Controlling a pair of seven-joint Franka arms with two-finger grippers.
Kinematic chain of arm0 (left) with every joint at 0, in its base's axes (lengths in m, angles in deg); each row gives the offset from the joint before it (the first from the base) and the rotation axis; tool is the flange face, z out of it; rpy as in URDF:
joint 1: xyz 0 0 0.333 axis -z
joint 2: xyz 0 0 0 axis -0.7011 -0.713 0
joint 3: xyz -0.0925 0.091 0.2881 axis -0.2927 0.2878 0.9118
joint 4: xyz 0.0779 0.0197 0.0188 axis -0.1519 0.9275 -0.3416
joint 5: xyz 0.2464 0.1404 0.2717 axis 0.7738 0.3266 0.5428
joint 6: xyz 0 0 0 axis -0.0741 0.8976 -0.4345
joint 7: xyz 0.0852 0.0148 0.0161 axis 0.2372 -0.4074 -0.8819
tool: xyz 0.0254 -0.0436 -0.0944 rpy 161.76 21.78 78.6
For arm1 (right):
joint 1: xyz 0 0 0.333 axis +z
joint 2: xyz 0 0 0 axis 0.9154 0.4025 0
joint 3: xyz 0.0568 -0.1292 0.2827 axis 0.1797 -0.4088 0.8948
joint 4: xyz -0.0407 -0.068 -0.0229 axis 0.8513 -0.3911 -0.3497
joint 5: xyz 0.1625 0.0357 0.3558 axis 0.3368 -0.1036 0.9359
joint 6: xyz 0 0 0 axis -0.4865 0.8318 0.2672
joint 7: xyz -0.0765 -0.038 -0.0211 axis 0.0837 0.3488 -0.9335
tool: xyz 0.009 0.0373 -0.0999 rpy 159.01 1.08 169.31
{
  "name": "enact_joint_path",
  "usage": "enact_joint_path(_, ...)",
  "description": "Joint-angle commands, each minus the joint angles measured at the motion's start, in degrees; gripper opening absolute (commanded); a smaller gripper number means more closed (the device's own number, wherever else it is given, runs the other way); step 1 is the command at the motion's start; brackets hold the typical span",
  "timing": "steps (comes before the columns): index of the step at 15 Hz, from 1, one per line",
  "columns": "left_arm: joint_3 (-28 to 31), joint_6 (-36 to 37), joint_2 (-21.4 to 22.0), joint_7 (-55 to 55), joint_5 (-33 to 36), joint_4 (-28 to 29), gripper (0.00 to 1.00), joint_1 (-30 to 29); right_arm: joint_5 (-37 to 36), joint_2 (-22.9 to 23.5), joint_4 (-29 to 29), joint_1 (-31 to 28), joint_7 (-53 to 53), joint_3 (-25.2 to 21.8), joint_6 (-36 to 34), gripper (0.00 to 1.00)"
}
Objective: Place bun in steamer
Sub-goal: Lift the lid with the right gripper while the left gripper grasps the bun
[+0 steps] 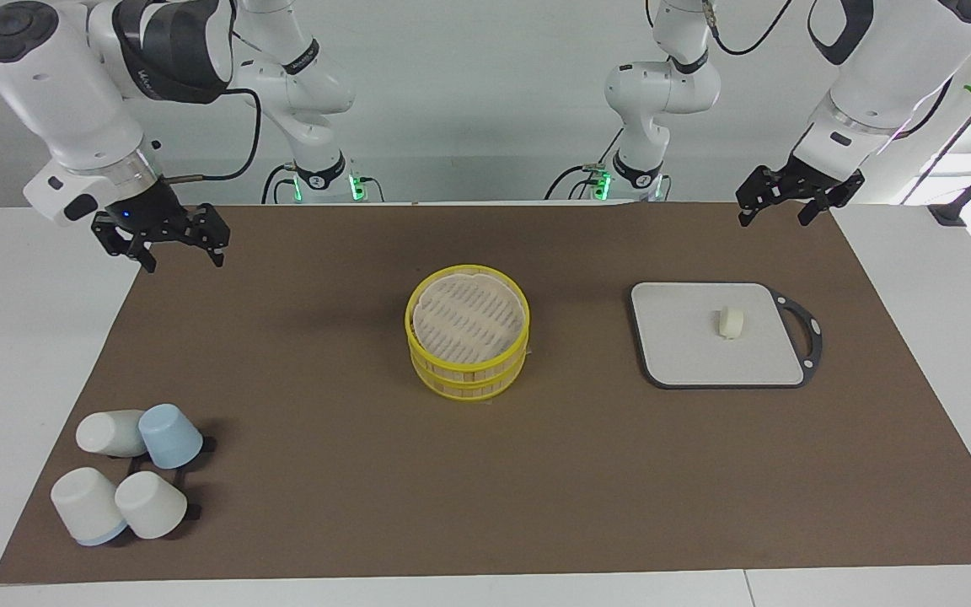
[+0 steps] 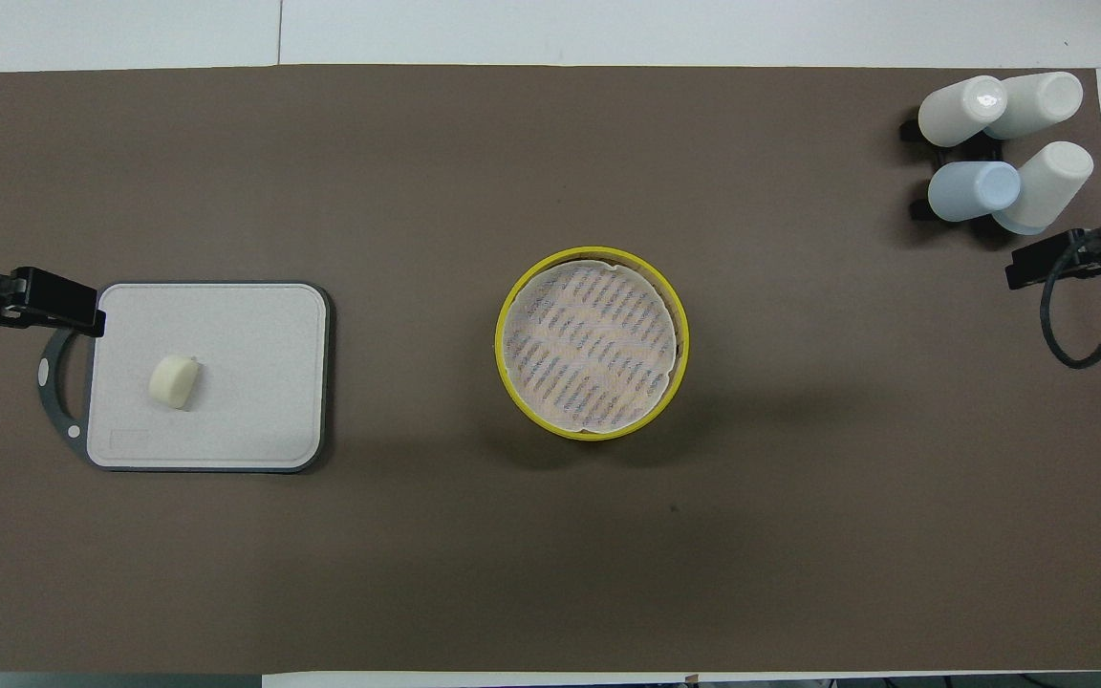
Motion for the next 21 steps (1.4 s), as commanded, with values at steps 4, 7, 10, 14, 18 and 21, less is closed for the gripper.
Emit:
enact_joint_path(4,0.4,-0.7,0.4,0.6,0.9,0.0,1.0,0.8,0.8,-1.7,2.1,-0.3,1.4,0.7,1.0,1.0)
enact_joint_path(7,0.4,-0.8,0.5,0.6,0.9,0.1,1.0,0.8,0.8,-1.0,1.4,5.5,11.1,1.3,3.5,1.0)
enact_joint_path(10,0.7,-5.2,3.1,2.9,0.9,6.7,1.0,-0.2,0.7,2.3,-0.6,15.0,23.3,1.3,6.3,1.0)
enact_joint_path(14,0.7,-26.5,8.5,12.8,0.9,30.7,1.0,-4.6,0.4,7.6,-1.2,28.1,40.4,1.3,13.0,0.99)
enact_joint_path(18,0.7,-41.2,2.3,19.3,0.9,38.4,1.0,-4.7,-0.5,13.0,-1.2,37.6,49.9,1.1,19.3,0.99)
enact_joint_path(21,0.7,-47.9,-2.2,22.4,0.9,40.3,1.0,-4.7,-1.1,15.8,-1.2,40.2,50.5,1.1,21.7,0.99)
